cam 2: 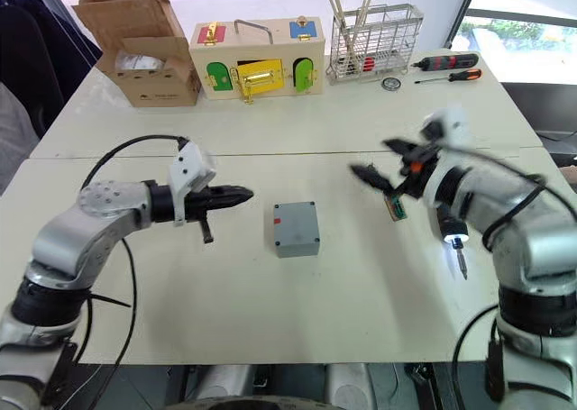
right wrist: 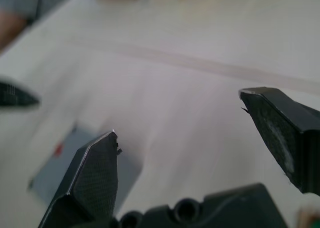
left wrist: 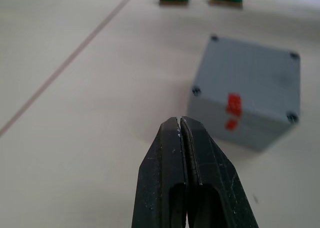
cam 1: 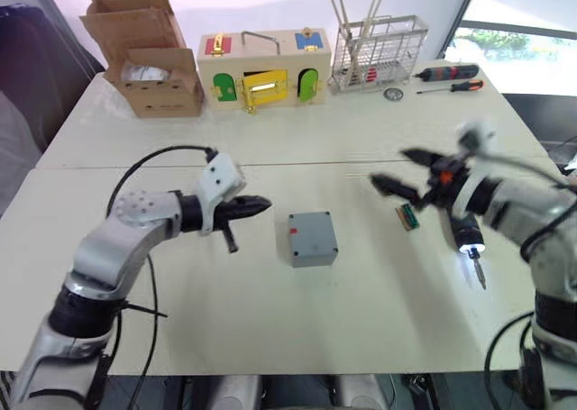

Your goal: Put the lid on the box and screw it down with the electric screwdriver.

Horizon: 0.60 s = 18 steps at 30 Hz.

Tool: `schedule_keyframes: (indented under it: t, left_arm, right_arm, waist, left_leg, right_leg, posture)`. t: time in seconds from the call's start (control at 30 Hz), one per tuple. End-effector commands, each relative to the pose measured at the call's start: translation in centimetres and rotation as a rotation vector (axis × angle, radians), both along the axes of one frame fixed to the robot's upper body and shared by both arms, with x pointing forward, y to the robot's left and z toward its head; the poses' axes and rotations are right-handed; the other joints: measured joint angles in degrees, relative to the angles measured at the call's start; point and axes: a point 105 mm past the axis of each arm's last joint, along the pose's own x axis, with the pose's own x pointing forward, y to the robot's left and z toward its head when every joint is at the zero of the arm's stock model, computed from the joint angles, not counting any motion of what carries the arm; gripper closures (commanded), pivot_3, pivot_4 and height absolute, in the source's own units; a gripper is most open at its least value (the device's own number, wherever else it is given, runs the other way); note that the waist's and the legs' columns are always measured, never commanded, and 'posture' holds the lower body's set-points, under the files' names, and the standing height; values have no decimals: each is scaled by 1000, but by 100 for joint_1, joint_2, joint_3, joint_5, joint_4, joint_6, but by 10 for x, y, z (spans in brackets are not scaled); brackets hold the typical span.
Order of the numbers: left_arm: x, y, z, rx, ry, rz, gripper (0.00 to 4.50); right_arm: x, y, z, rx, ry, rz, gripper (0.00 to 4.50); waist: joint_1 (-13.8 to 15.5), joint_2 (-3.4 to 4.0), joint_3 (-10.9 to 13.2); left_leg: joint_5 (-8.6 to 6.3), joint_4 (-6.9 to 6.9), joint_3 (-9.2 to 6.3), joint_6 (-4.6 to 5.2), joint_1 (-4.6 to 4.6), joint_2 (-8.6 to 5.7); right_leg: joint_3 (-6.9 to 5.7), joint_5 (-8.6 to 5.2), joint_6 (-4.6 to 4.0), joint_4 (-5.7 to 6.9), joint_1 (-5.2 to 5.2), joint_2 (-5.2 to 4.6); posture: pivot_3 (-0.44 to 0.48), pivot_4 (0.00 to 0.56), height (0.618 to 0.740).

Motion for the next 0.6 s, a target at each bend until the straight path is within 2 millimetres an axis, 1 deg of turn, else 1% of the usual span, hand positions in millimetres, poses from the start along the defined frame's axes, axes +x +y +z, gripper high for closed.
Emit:
schedule_keyframes:
  t: [0.03,0.07,0.1,0.17,0.23,0.33,0.5,0.6]
  left_arm:
    - [-9,-8,-3,32,-17,-57,4500]
    - [-9,-7,-4,36,-15,-56,4500]
    - [-10,-8,-10,50,-7,-60,4500]
    - [-11,-15,-22,47,25,-77,4500]
    - [-12,-20,-27,38,41,-86,4500]
    - [-11,-26,-35,45,49,-97,4500]
    - [-7,-34,-47,50,64,-121,4500]
    - [-7,-41,-53,48,69,-143,4500]
  right_arm:
    - [-14,8,3,-26,-22,130,20]
    - [-17,10,1,-26,-11,146,20]
    - [-25,14,-5,-24,32,194,20]
    - [-41,24,-20,-27,123,279,20]
    - [-50,30,-28,-31,171,324,20]
    - [-55,35,-35,-29,210,349,20]
    - [-59,50,-45,-8,239,388,20]
    - [-62,55,-52,-9,256,412,20]
  waist:
    - [-5,0,0]
    - [-15,-2,1]
    - [-21,-4,2]
    - [-17,-4,2]
    - [-7,-5,2]
    - [-13,-6,2]
    - [-6,-7,1]
    - [-1,-8,1]
  left_leg:
    - [0,3,3,0,0,0]
    - [0,7,6,1,0,0]
    - [-1,10,6,1,1,2]
    - [-1,10,3,1,4,7]
    - [-1,1,-3,1,7,8]
    - [-1,1,0,1,5,6]
    - [-1,4,-1,1,7,7]
    - [-1,5,-1,0,6,5]
  right_leg:
    - [2,0,0,-1,0,-1]
    - [4,0,0,-1,0,-1]
    - [3,0,0,-1,0,0]
    - [2,-1,-1,-1,-1,4]
    - [-1,-1,-2,-2,0,4]
    - [-1,-1,-1,-2,-1,4]
    - [-2,-1,-2,-4,0,4]
    - [-1,-1,-2,-4,0,3]
  posture:
    - [0,150,730]
    - [0,150,730]
    - [0,150,730]
    - [0,150,730]
    - [0,150,730]
    - [0,150,730]
    - [0,150,730]
    - [0,150,730]
